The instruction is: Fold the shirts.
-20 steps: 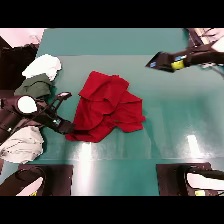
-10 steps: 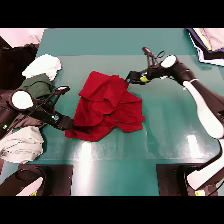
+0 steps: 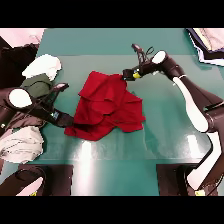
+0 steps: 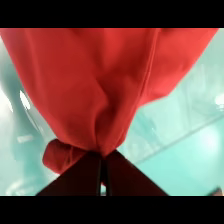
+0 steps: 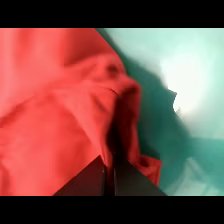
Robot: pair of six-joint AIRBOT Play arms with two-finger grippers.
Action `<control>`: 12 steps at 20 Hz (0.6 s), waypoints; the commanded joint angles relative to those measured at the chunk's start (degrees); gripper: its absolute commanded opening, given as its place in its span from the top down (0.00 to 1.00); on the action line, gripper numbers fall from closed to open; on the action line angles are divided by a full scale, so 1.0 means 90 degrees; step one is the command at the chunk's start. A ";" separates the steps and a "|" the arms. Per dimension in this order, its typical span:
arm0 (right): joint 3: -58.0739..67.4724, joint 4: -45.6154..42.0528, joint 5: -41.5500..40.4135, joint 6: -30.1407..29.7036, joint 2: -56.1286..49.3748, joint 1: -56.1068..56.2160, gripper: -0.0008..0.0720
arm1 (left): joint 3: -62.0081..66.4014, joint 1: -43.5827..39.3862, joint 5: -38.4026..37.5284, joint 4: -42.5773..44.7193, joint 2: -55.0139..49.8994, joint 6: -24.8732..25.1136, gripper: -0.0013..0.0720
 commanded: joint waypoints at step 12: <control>0.0515 0.0000 -0.0022 -0.0206 0.5710 -0.2290 0.96 | 0.8092 0.0010 0.0075 0.1569 0.0032 -0.0041 0.95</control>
